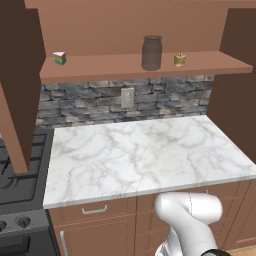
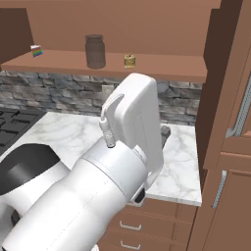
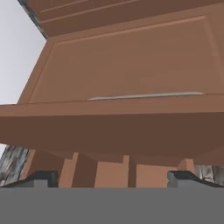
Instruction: Pick the candle and jar from the dining table and place them in the open cabinet. Close the cabinet after placing the objects.
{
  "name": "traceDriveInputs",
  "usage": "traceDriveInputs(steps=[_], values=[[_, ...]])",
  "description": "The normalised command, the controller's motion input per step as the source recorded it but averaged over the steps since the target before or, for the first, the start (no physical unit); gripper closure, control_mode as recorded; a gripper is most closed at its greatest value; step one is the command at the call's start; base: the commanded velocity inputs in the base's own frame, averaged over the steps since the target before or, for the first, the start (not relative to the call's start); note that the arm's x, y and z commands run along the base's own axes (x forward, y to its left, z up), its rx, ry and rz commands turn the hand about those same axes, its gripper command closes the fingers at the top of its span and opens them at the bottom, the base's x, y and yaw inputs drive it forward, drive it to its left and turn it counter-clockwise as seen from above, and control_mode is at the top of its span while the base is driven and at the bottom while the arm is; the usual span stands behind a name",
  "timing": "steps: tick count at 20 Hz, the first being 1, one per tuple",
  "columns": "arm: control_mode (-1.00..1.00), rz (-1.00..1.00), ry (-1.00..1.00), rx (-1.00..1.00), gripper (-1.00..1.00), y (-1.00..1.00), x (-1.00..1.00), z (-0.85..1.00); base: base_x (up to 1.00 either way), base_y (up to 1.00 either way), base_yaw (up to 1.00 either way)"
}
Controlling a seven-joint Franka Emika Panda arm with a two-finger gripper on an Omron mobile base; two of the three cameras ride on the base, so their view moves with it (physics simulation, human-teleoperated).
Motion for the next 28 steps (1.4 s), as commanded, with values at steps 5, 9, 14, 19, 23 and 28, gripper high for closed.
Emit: traceDriveInputs(steps=[5, 9, 14, 19, 23, 28], values=[[-1.0, 0.0, 0.0, 0.07, -1.0, -0.32, -0.01, 0.01, 0.0, 0.0, 0.0], [-1.0, 0.0, 0.0, 0.07, -1.0, -0.34, 0.0, 0.0, 0.0, 0.0, 0.0], [-1.0, 0.0, 0.01, 0.02, -1.0, -0.18, 0.0, 0.0, 0.0, 0.0, 0.0], [-1.0, 0.0, 0.03, 0.0, -1.0, -0.08, 0.0, 0.0, 0.0, 0.0, 0.0], [-1.0, 0.0, 0.04, 0.01, -1.0, -0.18, 0.0, 0.0, 0.0, 0.0, 0.0], [-1.0, 0.0, 0.05, 0.03, -1.0, -0.27, 0.0, 0.0, 0.0, 0.0, 0.0]])
